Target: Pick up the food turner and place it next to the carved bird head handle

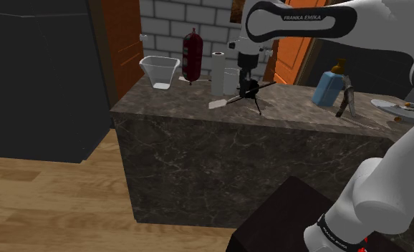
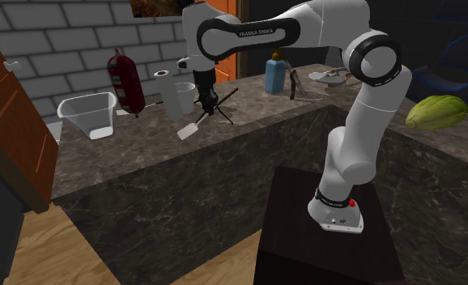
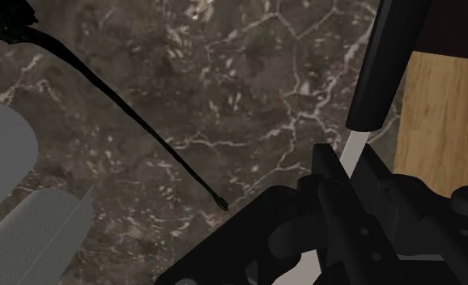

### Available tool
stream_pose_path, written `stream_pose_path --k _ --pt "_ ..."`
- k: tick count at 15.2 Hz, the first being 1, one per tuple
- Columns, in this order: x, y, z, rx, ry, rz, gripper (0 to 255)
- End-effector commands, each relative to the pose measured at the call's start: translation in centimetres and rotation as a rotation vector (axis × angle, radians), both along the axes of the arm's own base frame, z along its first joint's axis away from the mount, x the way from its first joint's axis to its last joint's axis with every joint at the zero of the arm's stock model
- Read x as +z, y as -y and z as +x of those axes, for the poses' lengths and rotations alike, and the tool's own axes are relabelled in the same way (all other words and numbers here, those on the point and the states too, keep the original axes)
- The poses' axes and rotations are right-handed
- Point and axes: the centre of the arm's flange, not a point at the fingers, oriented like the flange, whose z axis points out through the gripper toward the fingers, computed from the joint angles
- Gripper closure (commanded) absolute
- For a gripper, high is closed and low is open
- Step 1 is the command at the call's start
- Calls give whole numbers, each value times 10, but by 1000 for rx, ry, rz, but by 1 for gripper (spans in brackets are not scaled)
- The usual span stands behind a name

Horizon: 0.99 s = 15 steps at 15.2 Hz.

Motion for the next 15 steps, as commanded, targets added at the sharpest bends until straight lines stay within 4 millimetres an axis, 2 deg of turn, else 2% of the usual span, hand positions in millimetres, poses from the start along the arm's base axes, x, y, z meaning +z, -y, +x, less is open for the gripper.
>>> stream_pose_path --k 1,15 --pt "11 0 0 0 -1 0 255" --pt "85 0 0 0 -1 0 255"
